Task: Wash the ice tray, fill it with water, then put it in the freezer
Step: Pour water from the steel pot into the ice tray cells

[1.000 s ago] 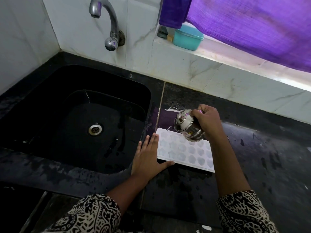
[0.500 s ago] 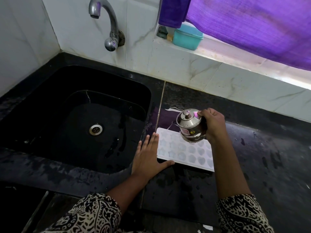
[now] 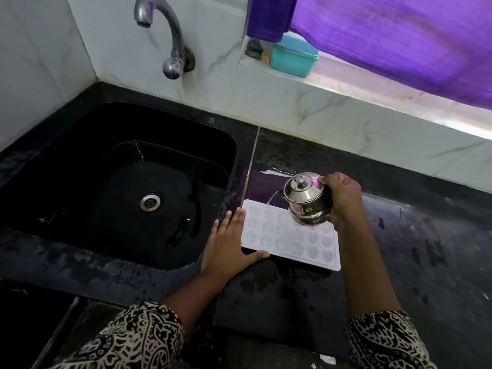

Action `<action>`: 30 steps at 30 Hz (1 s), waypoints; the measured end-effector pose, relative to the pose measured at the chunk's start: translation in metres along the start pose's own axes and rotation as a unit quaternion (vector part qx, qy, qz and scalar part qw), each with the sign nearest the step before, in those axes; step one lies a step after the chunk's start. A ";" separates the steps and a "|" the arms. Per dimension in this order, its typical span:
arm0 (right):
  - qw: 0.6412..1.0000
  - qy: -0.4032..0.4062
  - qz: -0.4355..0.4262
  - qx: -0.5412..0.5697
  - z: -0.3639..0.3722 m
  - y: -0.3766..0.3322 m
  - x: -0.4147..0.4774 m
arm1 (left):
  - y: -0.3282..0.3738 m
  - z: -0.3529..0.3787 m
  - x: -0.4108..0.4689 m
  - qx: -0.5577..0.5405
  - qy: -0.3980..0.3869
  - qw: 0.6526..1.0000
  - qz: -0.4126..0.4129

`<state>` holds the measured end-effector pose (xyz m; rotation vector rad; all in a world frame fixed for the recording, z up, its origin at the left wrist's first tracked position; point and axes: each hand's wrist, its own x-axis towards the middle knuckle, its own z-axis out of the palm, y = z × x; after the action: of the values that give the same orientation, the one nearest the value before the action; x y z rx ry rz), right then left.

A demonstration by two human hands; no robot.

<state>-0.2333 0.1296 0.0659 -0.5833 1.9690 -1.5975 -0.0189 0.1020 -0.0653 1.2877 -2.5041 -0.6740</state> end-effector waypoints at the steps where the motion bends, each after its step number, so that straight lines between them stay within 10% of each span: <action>1: 1.000 0.000 0.005 0.001 -0.002 0.001 0.001 | 0.000 0.000 0.000 -0.001 -0.001 1.000 -0.001; 30: 0.999 -0.036 0.005 -0.013 -0.018 0.009 0.007 | 0.003 -0.002 -0.001 -0.013 -0.012 1.000 -0.012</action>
<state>-0.2500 0.1403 0.0589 -0.6310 1.9386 -1.5248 -0.0196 0.1039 -0.0618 1.3107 -2.4937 -0.7285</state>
